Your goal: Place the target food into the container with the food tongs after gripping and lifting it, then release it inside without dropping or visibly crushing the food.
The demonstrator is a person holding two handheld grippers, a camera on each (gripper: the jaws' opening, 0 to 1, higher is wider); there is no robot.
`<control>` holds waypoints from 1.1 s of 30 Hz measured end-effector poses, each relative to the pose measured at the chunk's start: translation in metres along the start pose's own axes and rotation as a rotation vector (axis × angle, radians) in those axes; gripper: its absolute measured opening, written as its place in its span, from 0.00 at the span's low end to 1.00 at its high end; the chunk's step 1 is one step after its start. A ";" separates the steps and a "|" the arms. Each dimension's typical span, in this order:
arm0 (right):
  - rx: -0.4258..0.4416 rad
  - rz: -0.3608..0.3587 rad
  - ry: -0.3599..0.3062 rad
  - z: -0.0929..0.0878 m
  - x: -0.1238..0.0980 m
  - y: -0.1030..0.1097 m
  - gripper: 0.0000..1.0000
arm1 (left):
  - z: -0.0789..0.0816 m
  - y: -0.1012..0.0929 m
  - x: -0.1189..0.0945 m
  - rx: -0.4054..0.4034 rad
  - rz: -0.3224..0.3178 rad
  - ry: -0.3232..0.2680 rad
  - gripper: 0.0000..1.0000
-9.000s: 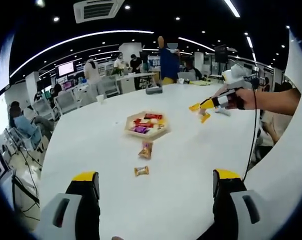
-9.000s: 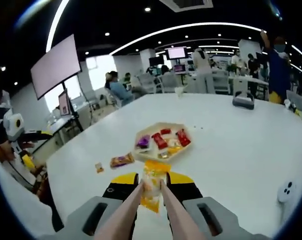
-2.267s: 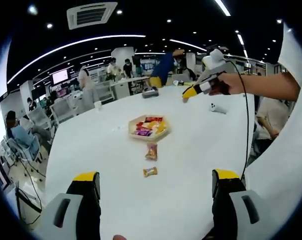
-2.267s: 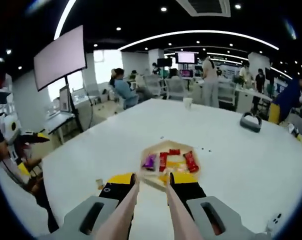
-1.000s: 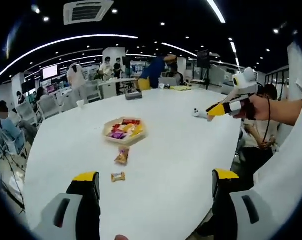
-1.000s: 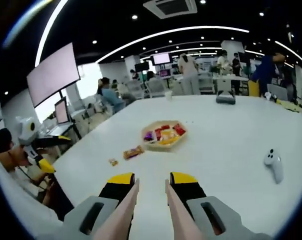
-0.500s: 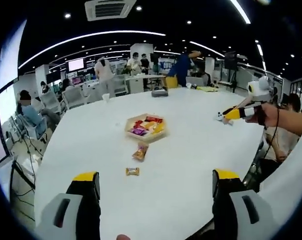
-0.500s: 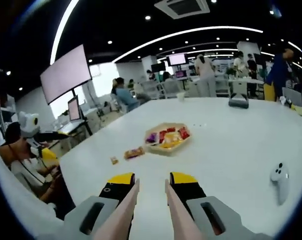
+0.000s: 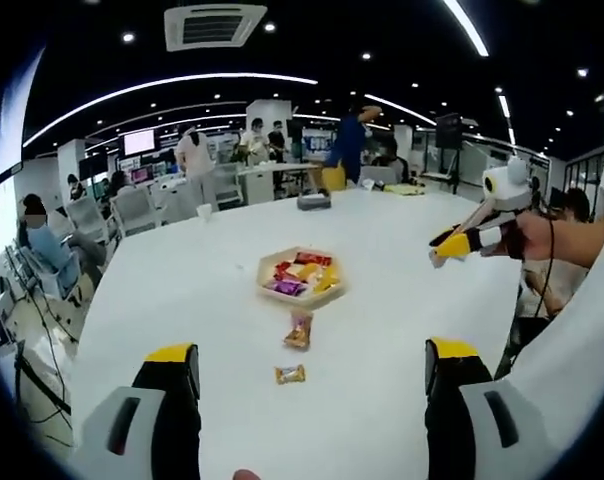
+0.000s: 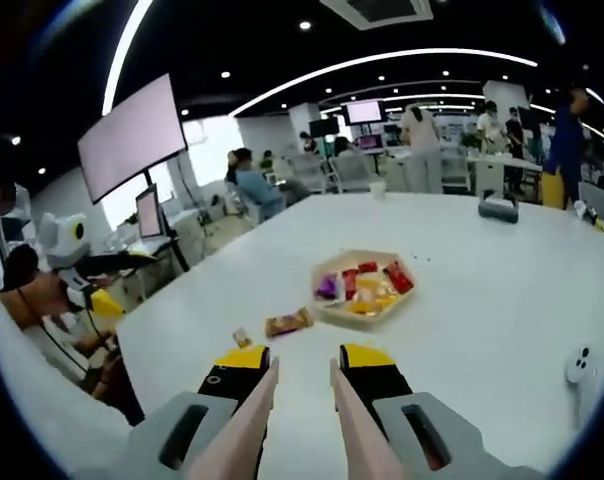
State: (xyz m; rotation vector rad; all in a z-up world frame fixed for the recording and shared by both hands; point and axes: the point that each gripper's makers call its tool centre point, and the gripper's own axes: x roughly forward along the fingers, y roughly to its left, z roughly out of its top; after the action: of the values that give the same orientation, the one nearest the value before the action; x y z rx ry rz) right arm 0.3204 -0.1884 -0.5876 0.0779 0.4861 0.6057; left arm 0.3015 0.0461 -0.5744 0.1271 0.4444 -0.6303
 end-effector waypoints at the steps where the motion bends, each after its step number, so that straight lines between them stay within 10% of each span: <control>1: -0.004 -0.006 0.001 0.002 0.004 0.002 0.27 | -0.001 0.004 0.001 0.002 -0.005 -0.003 0.94; 13: -0.065 0.004 0.047 0.011 0.056 0.029 0.27 | -0.019 0.029 0.004 0.005 -0.071 0.009 0.95; 16: -0.067 0.038 0.073 0.007 0.068 0.032 0.27 | -0.030 0.040 0.005 0.035 0.001 0.059 0.99; 33: -0.144 0.100 0.085 0.010 0.096 0.048 0.27 | -0.033 0.034 -0.001 -0.029 -0.016 0.033 0.99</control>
State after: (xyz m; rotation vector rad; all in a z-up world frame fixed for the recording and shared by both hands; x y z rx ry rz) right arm 0.3680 -0.0937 -0.6088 -0.0612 0.5215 0.7427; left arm 0.3090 0.0828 -0.6041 0.1067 0.4870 -0.6380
